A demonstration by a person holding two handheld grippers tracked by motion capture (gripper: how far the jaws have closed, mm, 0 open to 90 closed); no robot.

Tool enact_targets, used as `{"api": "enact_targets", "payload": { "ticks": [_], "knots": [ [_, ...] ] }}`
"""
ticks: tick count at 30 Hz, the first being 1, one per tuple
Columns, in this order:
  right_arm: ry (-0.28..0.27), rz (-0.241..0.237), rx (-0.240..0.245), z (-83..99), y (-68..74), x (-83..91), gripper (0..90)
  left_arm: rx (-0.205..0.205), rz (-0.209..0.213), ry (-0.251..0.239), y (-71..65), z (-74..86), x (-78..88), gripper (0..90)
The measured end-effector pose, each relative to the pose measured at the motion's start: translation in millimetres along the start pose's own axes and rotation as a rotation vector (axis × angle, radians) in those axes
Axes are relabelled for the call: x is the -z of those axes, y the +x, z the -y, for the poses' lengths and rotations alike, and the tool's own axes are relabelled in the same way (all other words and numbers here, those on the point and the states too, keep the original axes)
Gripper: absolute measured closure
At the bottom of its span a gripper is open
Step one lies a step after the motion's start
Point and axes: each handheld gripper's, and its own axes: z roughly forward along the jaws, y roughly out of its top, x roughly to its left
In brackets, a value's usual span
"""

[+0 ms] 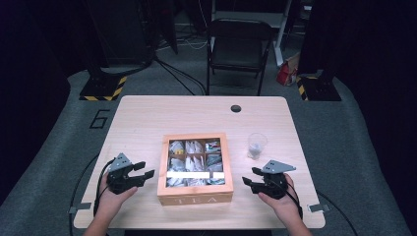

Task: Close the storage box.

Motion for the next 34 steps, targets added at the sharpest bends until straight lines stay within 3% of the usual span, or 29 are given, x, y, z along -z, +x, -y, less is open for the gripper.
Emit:
{"api": "enact_targets", "payload": {
  "ticks": [2,15,22,26,28,34],
  "knots": [
    [0.008,0.004,0.011,1.5,0.0,-1.1,43.5,0.001,-0.016,0.003,-0.5,1.7,0.2,43.8],
    [0.018,0.01,-0.005,9.5,-3.6,-4.3,42.3,-0.031,-0.011,0.02,-1.0,11.6,-5.1,43.7],
    [0.045,0.008,0.018,11.8,-0.5,-8.5,42.2,0.0,-0.009,0.026,0.2,16.1,-7.2,43.6],
    [0.05,0.014,0.033,11.4,0.2,-8.8,42.3,-0.007,-0.013,0.03,2.8,16.9,-7.6,43.4],
    [0.054,0.013,0.033,11.7,-0.2,-8.7,42.3,0.01,-0.013,0.028,3.6,17.3,-7.9,43.3],
    [0.058,0.017,0.025,13.0,-2.0,-9.6,42.1,0.008,-0.013,0.033,4.5,17.3,-7.3,42.7]
  ]
}}
